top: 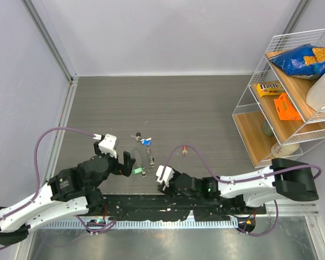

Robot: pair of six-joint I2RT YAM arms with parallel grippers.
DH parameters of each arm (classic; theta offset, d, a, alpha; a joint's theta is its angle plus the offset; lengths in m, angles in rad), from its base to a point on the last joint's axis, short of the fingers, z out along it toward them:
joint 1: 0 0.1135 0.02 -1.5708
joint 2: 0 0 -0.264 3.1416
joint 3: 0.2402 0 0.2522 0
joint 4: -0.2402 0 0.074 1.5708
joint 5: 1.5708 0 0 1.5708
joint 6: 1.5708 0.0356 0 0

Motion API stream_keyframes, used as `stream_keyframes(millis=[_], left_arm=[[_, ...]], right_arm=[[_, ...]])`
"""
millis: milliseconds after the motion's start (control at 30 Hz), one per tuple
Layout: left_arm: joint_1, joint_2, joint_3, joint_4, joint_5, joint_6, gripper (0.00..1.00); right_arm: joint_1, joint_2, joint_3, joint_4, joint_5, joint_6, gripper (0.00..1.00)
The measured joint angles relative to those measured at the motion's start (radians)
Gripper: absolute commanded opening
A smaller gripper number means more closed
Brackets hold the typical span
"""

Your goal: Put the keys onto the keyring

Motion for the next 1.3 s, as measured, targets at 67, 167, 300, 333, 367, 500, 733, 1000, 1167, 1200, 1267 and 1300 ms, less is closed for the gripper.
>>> stream_keyframes(millis=[67, 167, 300, 333, 367, 500, 733, 1000, 1167, 1200, 1267, 1300], left_arm=[[0.0, -0.004, -0.01, 0.0, 0.002, -0.002, 0.96], [0.0, -0.011, -0.023, 0.0, 0.004, -0.002, 0.97], [0.0, -0.026, -0.029, 0.001, 0.004, -0.001, 0.97], [0.0, -0.034, -0.031, 0.002, 0.004, 0.0, 0.97], [0.0, -0.039, -0.032, 0.002, 0.004, 0.002, 0.97], [0.0, -0.066, -0.047, 0.007, 0.004, 0.014, 0.98], [0.0, -0.081, -0.077, 0.034, 0.008, 0.041, 0.98], [0.0, -0.07, -0.078, 0.065, 0.02, 0.07, 0.99], [0.0, -0.069, -0.09, 0.088, 0.023, 0.078, 0.99], [0.0, -0.068, -0.093, 0.09, 0.023, 0.08, 0.99], [0.0, -0.066, -0.097, 0.093, 0.023, 0.088, 1.0], [0.0, -0.065, -0.098, 0.093, 0.023, 0.091, 0.99]], right_arm=[[0.007, 0.039, -0.041, 0.101, 0.006, -0.042, 0.47], [0.007, 0.121, -0.056, 0.19, 0.007, -0.096, 0.41], [0.007, 0.245, -0.031, 0.262, 0.005, -0.146, 0.43], [0.007, 0.27, -0.023, 0.271, 0.006, -0.154, 0.43], [0.007, 0.284, -0.019, 0.28, 0.006, -0.161, 0.43], [0.008, 0.317, -0.023, 0.361, 0.014, -0.202, 0.44], [0.008, 0.394, -0.034, 0.537, 0.044, -0.275, 0.43], [0.008, 0.518, -0.1, 0.776, 0.063, -0.365, 0.42], [0.008, 0.567, -0.1, 0.865, 0.073, -0.406, 0.42], [0.008, 0.574, -0.1, 0.879, 0.075, -0.409, 0.42], [0.008, 0.589, -0.1, 0.903, 0.079, -0.417, 0.42], [0.008, 0.596, -0.101, 0.913, 0.081, -0.42, 0.41]])
